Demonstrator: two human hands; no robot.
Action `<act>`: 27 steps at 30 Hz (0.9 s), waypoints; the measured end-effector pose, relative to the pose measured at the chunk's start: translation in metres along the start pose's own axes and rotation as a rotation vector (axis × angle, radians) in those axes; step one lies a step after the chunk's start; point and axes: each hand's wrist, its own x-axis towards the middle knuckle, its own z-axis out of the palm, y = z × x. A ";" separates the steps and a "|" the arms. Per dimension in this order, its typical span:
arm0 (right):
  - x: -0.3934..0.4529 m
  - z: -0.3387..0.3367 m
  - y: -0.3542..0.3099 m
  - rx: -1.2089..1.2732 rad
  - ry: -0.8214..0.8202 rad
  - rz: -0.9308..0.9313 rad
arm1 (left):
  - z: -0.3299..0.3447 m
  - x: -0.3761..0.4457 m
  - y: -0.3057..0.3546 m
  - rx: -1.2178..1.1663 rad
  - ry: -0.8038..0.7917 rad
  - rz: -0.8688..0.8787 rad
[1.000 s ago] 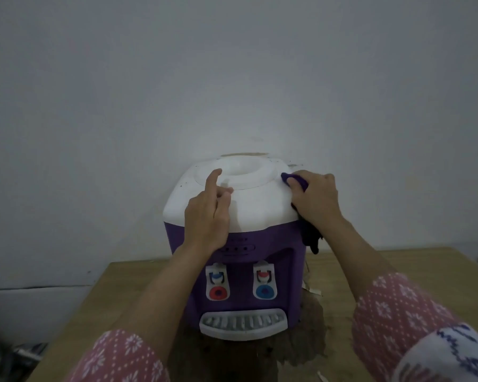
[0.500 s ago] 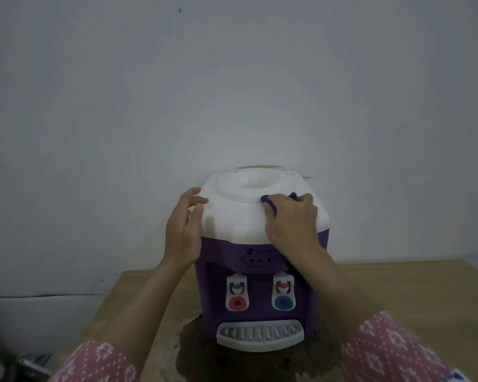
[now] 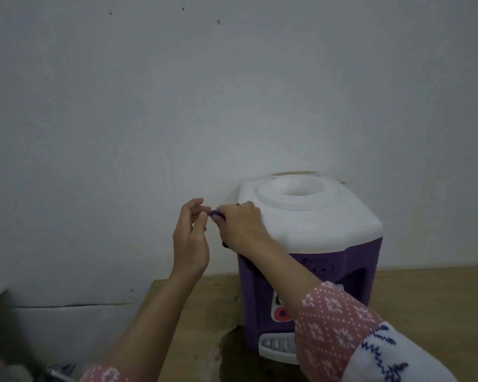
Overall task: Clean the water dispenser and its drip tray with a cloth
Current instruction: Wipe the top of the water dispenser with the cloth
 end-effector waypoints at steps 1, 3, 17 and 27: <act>0.000 0.002 -0.008 0.227 0.027 0.052 | -0.001 0.001 0.002 -0.042 0.006 -0.006; -0.002 0.008 -0.019 0.572 0.161 0.157 | 0.001 0.004 0.009 -0.094 0.015 0.009; 0.003 -0.058 0.053 0.742 0.071 0.168 | 0.020 0.035 0.020 0.248 -0.176 0.378; -0.006 -0.043 0.104 0.042 0.065 0.168 | 0.053 0.023 -0.019 0.453 -0.497 0.408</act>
